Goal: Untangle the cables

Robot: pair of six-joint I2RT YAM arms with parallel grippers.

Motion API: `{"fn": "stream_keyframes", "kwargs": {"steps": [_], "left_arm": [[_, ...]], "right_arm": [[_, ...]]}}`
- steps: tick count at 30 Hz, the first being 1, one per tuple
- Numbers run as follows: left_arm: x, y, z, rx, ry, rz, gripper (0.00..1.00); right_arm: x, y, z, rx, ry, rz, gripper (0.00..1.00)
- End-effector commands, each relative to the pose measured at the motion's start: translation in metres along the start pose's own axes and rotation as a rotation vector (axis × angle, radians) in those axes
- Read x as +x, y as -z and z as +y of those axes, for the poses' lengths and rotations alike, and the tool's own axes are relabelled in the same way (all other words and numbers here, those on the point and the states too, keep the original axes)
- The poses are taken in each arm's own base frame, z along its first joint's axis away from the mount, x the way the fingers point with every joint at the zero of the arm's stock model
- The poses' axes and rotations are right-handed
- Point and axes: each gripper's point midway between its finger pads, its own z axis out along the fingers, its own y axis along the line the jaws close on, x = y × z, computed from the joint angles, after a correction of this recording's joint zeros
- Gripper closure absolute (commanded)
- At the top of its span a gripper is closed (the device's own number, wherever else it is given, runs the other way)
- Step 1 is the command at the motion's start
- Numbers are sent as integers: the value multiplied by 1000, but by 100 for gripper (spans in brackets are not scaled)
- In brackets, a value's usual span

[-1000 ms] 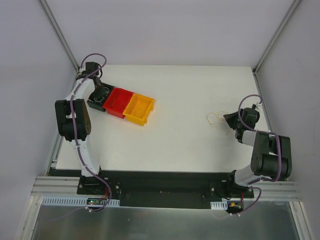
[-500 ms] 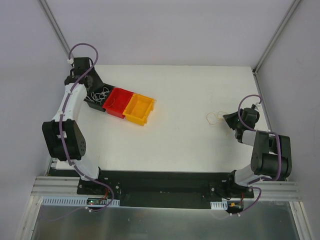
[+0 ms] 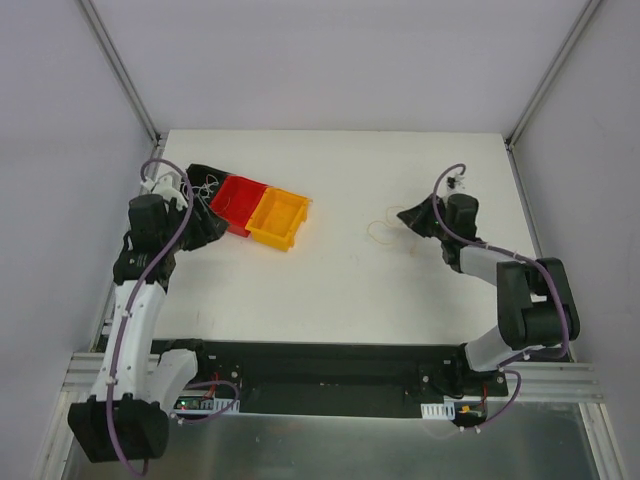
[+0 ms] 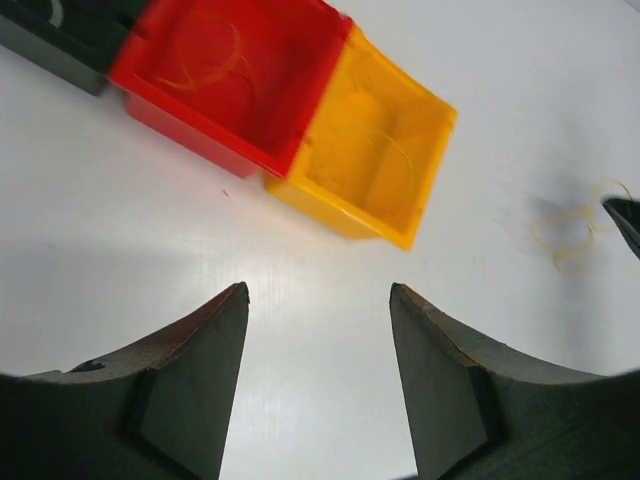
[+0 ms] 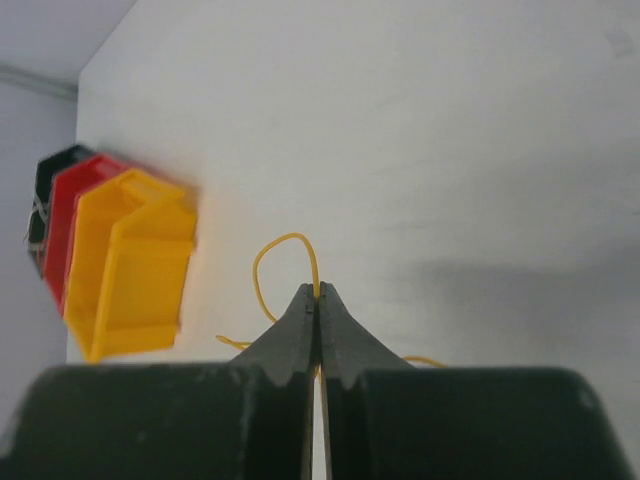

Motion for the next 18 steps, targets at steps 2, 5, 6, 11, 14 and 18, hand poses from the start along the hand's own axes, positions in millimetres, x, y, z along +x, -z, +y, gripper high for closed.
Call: {"fn": "stream_keyframes", "kwargs": {"steps": [2, 5, 6, 11, 14, 18], "left_arm": [[48, 37, -45, 323, -34, 78, 43], [62, 55, -60, 428, -30, 94, 43], [65, 58, -63, 449, -23, 105, 42], [89, 65, -74, 531, 9, 186, 40], [109, 63, -79, 539, -18, 226, 38], [138, 55, -83, 505, -79, 270, 36]], "right_arm": [[54, 1, 90, -220, 218, 97, 99], [79, 11, 115, -248, 300, 102, 100], [88, 15, 125, -273, 328, 104, 100], [128, 28, 176, -419, 449, 145, 100], [150, 25, 198, -499, 447, 210, 100], [180, 22, 222, -573, 431, 280, 100]]}}
